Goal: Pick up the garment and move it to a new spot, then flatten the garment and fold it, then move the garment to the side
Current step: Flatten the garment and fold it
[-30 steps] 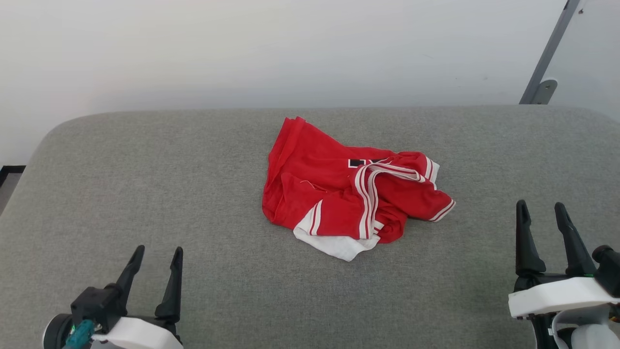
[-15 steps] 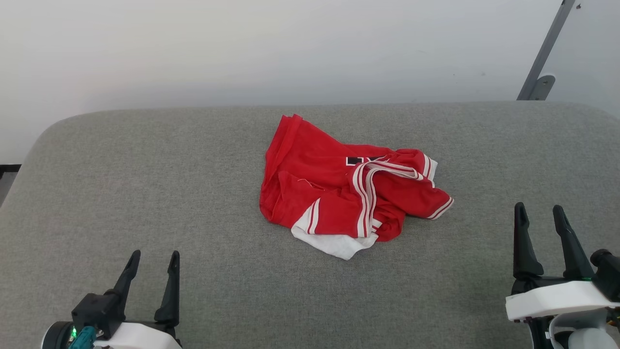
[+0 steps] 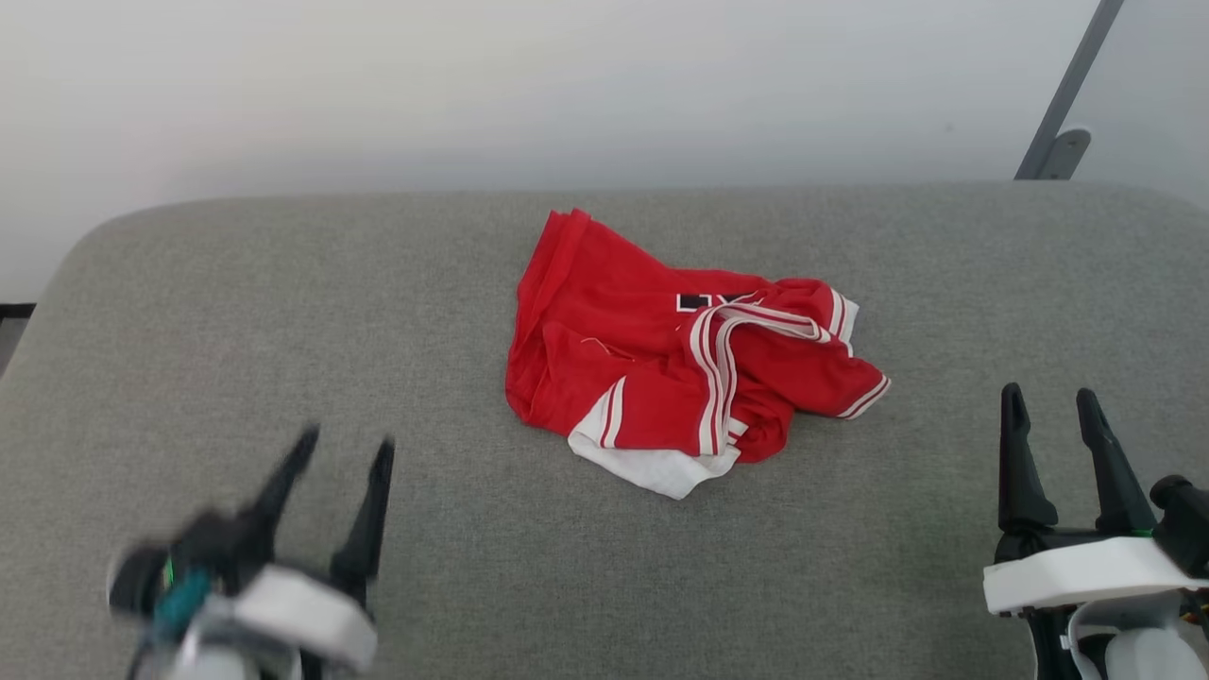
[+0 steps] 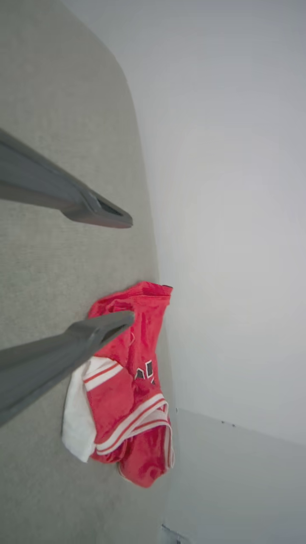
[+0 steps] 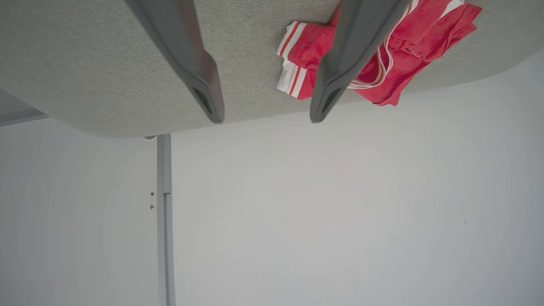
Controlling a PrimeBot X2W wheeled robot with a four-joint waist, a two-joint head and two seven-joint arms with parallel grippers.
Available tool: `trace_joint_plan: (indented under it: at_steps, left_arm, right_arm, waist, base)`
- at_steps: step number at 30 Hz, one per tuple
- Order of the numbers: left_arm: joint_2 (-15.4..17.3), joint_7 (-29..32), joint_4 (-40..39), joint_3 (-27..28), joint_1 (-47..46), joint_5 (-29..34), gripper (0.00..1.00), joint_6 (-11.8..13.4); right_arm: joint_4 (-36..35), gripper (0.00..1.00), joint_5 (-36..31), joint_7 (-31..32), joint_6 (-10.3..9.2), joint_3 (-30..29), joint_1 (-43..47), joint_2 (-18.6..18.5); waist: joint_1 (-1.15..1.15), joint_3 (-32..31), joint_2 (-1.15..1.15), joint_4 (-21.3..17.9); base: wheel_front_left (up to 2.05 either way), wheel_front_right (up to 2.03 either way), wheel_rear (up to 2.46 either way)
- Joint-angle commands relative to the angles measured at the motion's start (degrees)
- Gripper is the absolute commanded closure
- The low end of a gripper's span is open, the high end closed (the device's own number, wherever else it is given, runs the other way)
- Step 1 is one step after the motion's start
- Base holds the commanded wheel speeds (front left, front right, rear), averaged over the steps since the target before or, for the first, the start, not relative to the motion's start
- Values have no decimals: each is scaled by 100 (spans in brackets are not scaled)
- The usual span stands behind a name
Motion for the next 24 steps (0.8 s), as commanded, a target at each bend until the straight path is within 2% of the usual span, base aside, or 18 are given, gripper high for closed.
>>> trace_joint_plan:
  at_steps: [1, 3, 5, 9, 13, 15, 19, 24]
  left_arm:
    - [167, -29, -28, -156, -299, -117, 0, -21]
    - [451, 36, 18, -589, -725, -365, 0, -20]
    - [812, 480, 121, -1104, -1229, -636, 0, -17]
    - [1331, 2029, 263, -2327, -2139, -1531, 0, -16]
    - [1472, 3477, 353, -3036, -2798, -3025, 0, -6]
    - [1546, 4100, 494, -3219, -3050, -3568, 0, -4]
    - [1476, 5455, 951, -3600, -3542, -4387, 0, -5]
    - [1317, 5837, 1621, -3601, -3956, -4525, 0, 23]
  right_arm:
    - [-18, 0, -4, -28, -2, -10, -53, 12]
    - [-31, 0, 12, -28, -2, -17, -100, 12]
    - [-53, 0, 27, -28, -2, -17, -172, 22]
    - [-64, 0, 52, -28, -2, 58, -334, 41]
    - [-48, 0, 112, -28, -2, 135, -536, 71]
    - [-28, 0, 144, -28, -2, 135, -630, 88]
    - [-3, 0, 223, -28, -2, 123, -792, 133]
    - [13, 0, 283, -28, -2, 103, -890, 162]
  waist:
    - [0, 51, 0, 9]
    - [0, 117, 0, -1]
    - [0, 189, 0, -35]
    - [0, 372, 0, -170]
    - [0, 601, 0, -399]
    - [0, 714, 0, -528]
    - [0, 962, 0, -871]
    - [0, 1189, 0, -1201]
  base:
    - [0, 0, 0]
    - [0, 0, 0]
    - [0, 0, 0]
    - [0, 0, 0]
    - [0, 0, 0]
    - [0, 0, 0]
    - [0, 0, 0]
    - [0, 0, 0]
